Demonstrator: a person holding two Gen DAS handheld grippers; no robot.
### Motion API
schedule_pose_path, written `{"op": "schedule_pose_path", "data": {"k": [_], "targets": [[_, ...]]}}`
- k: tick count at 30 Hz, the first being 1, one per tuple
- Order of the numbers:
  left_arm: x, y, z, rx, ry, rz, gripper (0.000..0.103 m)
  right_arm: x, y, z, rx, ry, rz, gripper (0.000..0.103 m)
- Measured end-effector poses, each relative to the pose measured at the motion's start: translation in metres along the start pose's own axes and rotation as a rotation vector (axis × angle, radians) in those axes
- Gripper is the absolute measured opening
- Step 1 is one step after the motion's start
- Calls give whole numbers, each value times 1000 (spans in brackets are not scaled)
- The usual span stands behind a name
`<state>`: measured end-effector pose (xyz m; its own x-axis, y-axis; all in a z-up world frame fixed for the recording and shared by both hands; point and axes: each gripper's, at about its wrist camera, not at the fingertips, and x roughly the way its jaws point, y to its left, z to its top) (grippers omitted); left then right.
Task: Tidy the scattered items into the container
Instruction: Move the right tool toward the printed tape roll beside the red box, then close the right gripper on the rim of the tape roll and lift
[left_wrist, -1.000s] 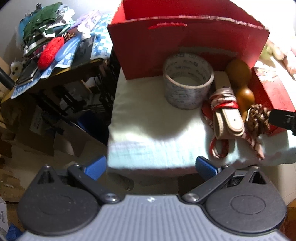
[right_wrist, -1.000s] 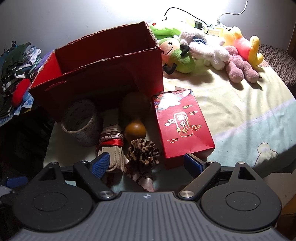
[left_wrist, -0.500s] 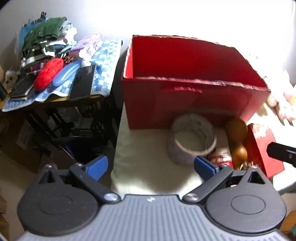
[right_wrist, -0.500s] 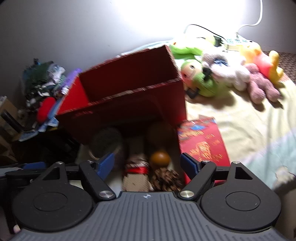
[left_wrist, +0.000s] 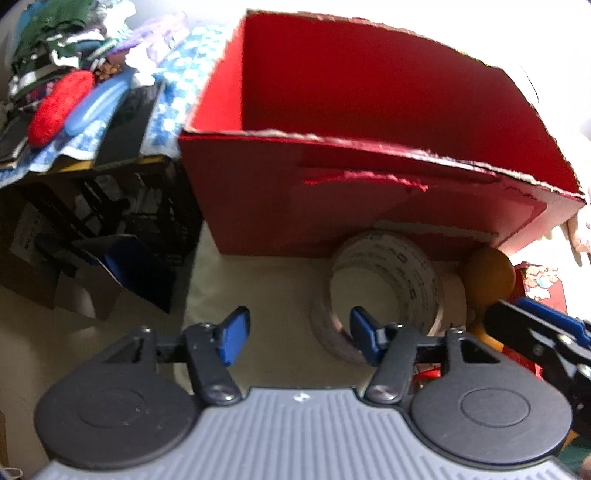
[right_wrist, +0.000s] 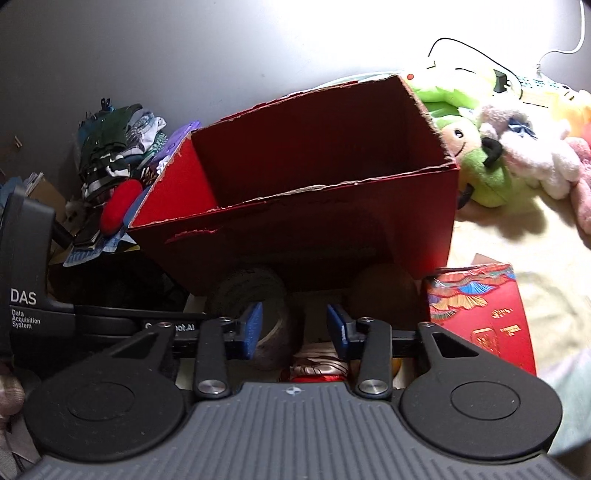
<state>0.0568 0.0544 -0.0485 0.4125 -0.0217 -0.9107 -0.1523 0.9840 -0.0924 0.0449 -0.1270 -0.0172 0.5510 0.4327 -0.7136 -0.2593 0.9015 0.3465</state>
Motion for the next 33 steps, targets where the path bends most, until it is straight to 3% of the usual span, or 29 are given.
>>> {"op": "schedule_pose_path", "data": {"k": [10, 25, 29, 33], "targets": [[11, -4, 1, 38, 23, 24, 62, 18, 5, 6, -32, 43, 16, 42], [22, 7, 6, 33, 37, 8, 72, 39, 10, 11, -80, 87, -47, 41], [25, 10, 5, 39, 34, -4, 72, 47, 14, 11, -104, 118, -69, 30], [28, 16, 5, 29, 43, -75, 52, 53, 22, 8, -152, 133, -63, 14]]}}
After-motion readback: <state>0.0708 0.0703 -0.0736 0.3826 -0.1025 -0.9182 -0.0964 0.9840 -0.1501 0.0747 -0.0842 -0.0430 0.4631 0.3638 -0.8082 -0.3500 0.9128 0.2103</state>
